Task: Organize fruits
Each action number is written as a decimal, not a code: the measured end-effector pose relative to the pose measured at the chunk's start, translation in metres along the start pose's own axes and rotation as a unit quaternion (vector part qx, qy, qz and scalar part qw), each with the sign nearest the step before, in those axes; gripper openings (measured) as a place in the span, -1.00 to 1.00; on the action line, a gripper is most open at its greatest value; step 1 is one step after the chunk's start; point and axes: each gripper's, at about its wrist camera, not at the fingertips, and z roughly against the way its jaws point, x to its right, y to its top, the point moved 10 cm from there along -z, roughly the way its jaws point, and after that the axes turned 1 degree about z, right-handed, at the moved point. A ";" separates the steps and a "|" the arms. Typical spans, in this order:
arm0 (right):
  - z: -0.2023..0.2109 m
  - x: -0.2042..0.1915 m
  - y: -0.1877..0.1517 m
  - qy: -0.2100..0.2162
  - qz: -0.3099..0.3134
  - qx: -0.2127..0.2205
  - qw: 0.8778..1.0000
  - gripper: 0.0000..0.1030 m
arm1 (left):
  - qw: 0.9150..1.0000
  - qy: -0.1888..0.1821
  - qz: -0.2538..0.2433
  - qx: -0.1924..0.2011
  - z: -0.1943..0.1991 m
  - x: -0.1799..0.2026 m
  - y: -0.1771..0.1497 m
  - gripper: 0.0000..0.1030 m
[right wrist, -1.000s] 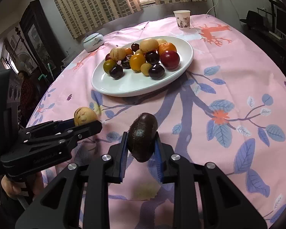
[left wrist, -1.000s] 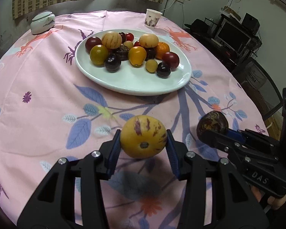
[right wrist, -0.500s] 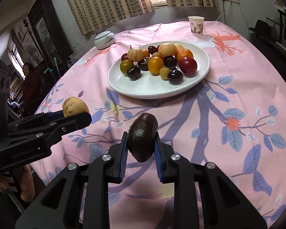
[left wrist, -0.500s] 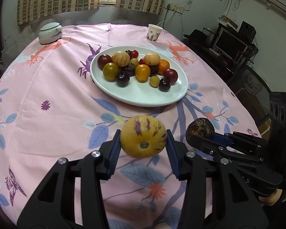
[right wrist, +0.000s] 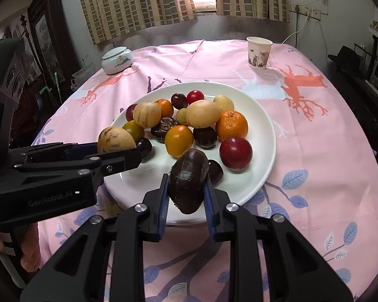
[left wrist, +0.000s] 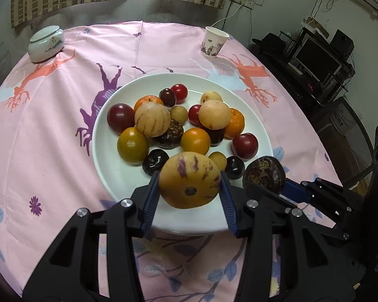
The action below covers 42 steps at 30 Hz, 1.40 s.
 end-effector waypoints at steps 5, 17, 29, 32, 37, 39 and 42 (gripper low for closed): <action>-0.009 -0.007 -0.004 0.018 0.008 -0.012 1.000 -0.50 | 1.000 -0.001 0.003 -0.007 -0.011 -0.002 0.002 -0.10; -0.021 -0.009 -0.001 0.010 0.013 -0.023 1.000 -0.41 | 1.000 0.001 0.004 0.001 -0.012 -0.001 0.012 0.06; 0.016 -0.010 0.009 -0.017 0.018 0.034 0.999 0.84 | 0.997 0.030 0.019 0.074 0.042 -0.006 0.015 0.77; 0.034 -0.013 0.011 -0.034 0.023 0.075 0.996 0.97 | 0.994 0.063 0.014 0.092 0.056 -0.008 0.008 0.78; 0.040 -0.006 -0.004 -0.033 -0.029 0.054 0.998 0.97 | 0.991 0.088 0.003 0.103 0.072 -0.006 -0.009 0.90; 0.042 -0.008 -0.011 -0.031 -0.032 0.051 0.998 0.97 | 0.989 0.102 0.000 0.109 0.080 -0.006 -0.019 0.94; 0.047 -0.007 -0.024 -0.056 -0.017 0.044 0.997 0.97 | 0.987 0.120 0.005 0.107 0.088 -0.010 -0.038 0.94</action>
